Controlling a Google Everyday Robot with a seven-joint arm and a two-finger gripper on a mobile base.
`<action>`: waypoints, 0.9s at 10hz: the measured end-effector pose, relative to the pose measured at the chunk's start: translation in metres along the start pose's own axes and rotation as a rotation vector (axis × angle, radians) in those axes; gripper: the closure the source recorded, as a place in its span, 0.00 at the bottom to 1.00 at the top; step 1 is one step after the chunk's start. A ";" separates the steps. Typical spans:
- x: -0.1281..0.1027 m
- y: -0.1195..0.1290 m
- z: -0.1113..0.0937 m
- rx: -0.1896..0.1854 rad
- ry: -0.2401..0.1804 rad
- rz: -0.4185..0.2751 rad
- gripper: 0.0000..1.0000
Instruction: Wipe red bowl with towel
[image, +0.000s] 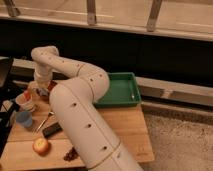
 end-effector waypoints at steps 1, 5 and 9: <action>0.007 0.003 0.002 -0.014 0.004 0.002 1.00; 0.045 -0.033 -0.013 0.034 0.038 0.084 1.00; 0.020 -0.076 -0.030 0.113 0.025 0.122 1.00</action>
